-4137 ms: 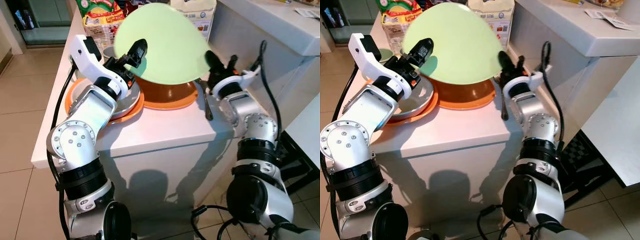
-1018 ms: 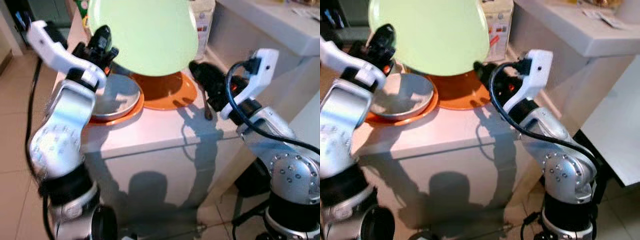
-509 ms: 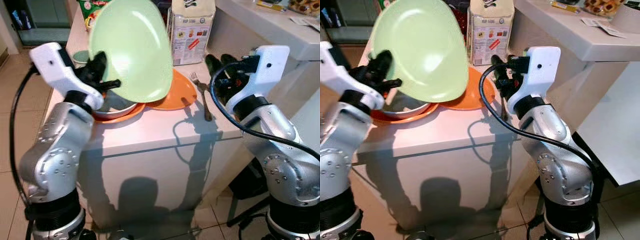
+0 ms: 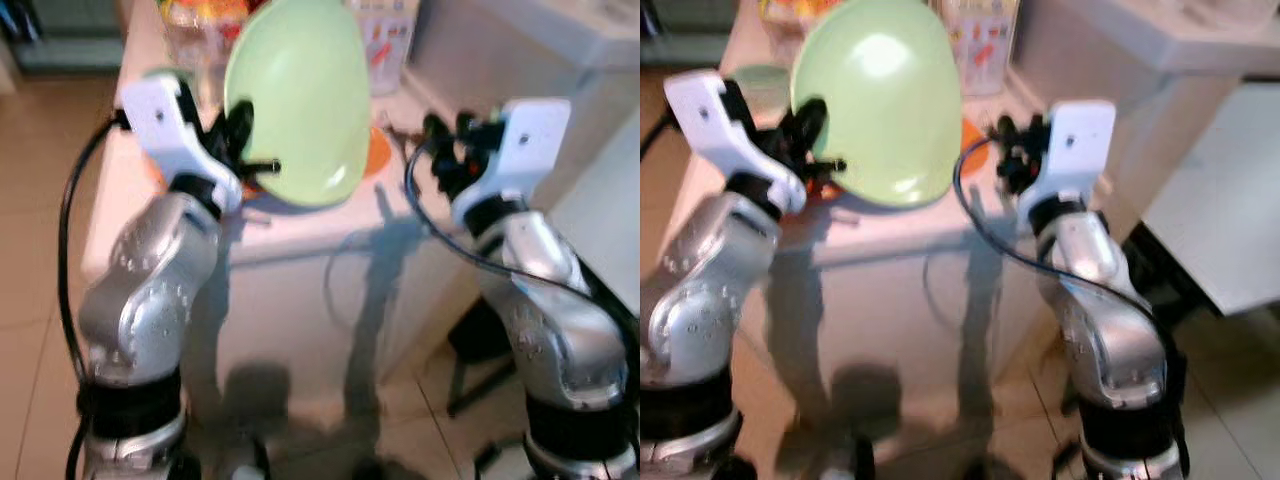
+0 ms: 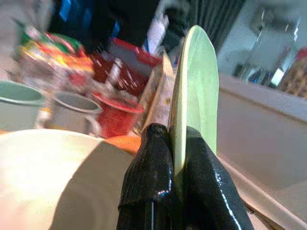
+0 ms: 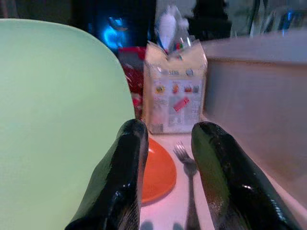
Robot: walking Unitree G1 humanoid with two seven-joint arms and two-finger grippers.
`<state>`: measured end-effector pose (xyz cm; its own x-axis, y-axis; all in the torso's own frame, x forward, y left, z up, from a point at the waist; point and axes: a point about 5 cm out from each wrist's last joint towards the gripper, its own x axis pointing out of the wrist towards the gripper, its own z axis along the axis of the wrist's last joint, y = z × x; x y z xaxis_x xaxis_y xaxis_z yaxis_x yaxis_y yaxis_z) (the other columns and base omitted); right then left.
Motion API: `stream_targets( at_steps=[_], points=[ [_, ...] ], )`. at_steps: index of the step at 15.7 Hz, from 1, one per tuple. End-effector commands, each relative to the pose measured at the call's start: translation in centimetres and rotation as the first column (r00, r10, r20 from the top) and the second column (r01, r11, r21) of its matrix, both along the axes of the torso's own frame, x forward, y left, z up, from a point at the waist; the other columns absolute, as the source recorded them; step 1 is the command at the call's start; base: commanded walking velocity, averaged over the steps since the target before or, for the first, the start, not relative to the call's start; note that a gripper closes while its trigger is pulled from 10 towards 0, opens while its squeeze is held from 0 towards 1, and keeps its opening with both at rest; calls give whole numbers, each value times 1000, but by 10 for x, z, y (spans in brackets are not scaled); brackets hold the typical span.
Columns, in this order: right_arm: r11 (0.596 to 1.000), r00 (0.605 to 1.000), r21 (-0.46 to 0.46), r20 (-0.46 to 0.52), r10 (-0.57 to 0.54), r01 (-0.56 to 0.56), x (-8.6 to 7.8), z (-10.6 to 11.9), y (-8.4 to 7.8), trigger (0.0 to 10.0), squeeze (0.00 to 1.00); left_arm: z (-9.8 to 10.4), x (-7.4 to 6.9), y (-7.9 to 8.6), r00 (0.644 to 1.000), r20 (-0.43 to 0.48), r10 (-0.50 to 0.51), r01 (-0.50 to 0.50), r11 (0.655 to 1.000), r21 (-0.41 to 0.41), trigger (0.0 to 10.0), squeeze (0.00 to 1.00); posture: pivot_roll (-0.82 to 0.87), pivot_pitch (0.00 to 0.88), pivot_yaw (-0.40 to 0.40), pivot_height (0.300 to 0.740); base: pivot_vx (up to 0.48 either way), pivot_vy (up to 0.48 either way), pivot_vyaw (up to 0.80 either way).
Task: Setting the table
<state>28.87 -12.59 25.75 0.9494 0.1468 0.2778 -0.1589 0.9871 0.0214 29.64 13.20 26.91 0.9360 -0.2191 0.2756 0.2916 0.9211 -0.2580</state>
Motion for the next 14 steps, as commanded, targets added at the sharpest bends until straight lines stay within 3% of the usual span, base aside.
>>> stream_targets(
  at_steps=[1,6,9,14],
  points=[
    [1000,1000,3,15,-22,22,0,1,-3,10000,0,18,-5,0,994,105,7,-6,1000,-9,10000,0,12,0,-42,740,0,0,0],
    [998,998,-17,9,-68,68,3,-5,-10,10000,0,12,2,-7,993,98,62,-69,995,70,10000,0,14,0,-44,740,0,0,0],
    [994,994,-34,-12,-105,105,5,-13,-14,10000,0,5,7,-7,992,88,93,-102,989,111,10000,0,13,0,-38,740,0,-427,0],
    [991,992,-63,-39,-120,118,8,-21,-15,10000,0,-15,11,-4,988,57,141,-149,971,189,10000,0,9,0,-30,740,0,-458,800]
  ],
)
